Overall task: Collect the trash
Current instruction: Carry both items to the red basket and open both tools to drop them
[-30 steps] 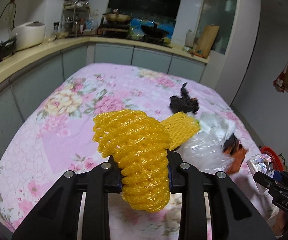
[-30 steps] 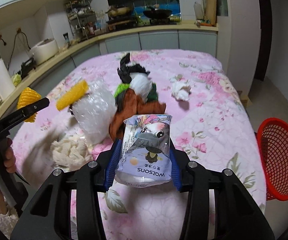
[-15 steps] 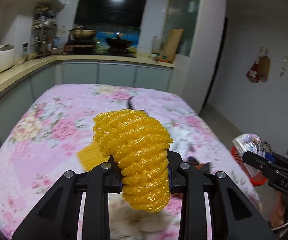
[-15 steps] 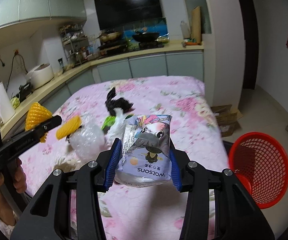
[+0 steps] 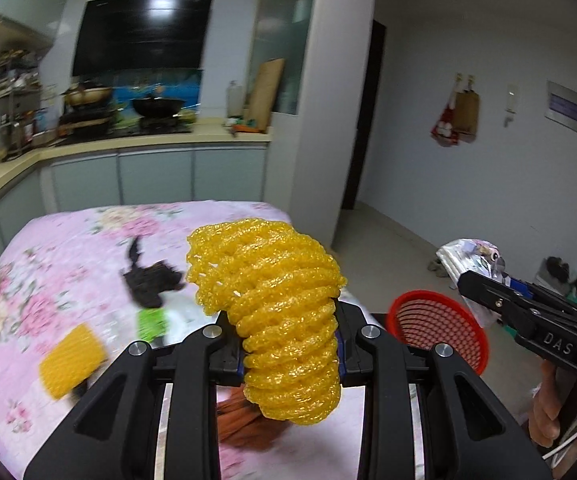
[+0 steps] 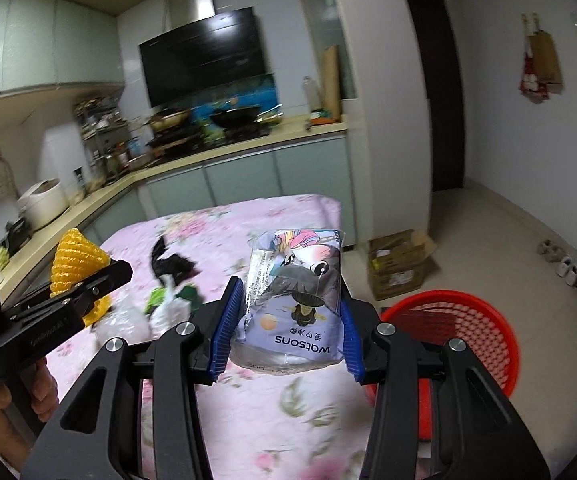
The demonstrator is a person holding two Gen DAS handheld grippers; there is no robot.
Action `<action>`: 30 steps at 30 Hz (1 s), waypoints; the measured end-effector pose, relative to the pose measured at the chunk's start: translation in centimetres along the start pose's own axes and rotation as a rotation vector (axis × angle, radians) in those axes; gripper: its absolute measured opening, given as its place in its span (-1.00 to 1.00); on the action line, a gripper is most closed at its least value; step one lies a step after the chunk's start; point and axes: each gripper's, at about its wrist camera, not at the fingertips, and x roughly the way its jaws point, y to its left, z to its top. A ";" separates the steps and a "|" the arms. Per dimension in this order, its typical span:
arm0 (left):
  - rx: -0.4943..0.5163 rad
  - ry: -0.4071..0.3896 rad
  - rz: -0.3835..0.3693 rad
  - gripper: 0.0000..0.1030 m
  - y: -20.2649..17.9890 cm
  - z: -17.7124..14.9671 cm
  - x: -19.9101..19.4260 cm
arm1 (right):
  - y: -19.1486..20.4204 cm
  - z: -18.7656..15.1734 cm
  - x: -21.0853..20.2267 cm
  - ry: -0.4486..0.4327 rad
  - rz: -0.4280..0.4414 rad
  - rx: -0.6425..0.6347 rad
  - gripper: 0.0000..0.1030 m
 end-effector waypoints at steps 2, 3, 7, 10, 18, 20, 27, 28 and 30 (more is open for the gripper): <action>0.019 0.007 -0.024 -0.46 -1.3 0.3 0.8 | -1.0 0.0 -0.2 -0.007 -0.024 0.018 -0.15; 0.028 0.009 -0.035 -0.46 -2.0 0.4 1.2 | -1.7 0.1 -0.2 -0.009 -0.042 0.027 -0.16; 0.063 0.016 -0.084 -0.46 -4.7 0.7 2.5 | -4.1 0.1 -0.1 -0.006 -0.108 0.070 -0.15; 0.079 0.026 -0.124 -0.45 -6.4 0.7 3.5 | -5.8 0.1 0.2 -0.004 -0.157 0.096 -0.15; 0.118 0.095 -0.209 -0.45 -10.6 0.2 7.8 | -10.3 -0.4 0.9 0.033 -0.268 0.188 -0.14; 0.137 0.118 -0.221 -0.45 -11.9 0.0 9.2 | -11.6 -0.8 1.4 0.059 -0.294 0.222 -0.14; 0.203 0.194 -0.258 -0.45 -16.1 -1.4 13.3 | -15.0 -2.5 3.2 0.140 -0.340 0.331 -0.14; 0.207 0.206 -0.262 -0.45 -16.5 -1.6 13.8 | -15.5 -2.5 3.6 0.148 -0.342 0.343 -0.14; 0.216 0.238 -0.272 -0.44 -17.2 -2.4 15.1 | -16.2 -2.8 4.1 0.162 -0.342 0.366 -0.13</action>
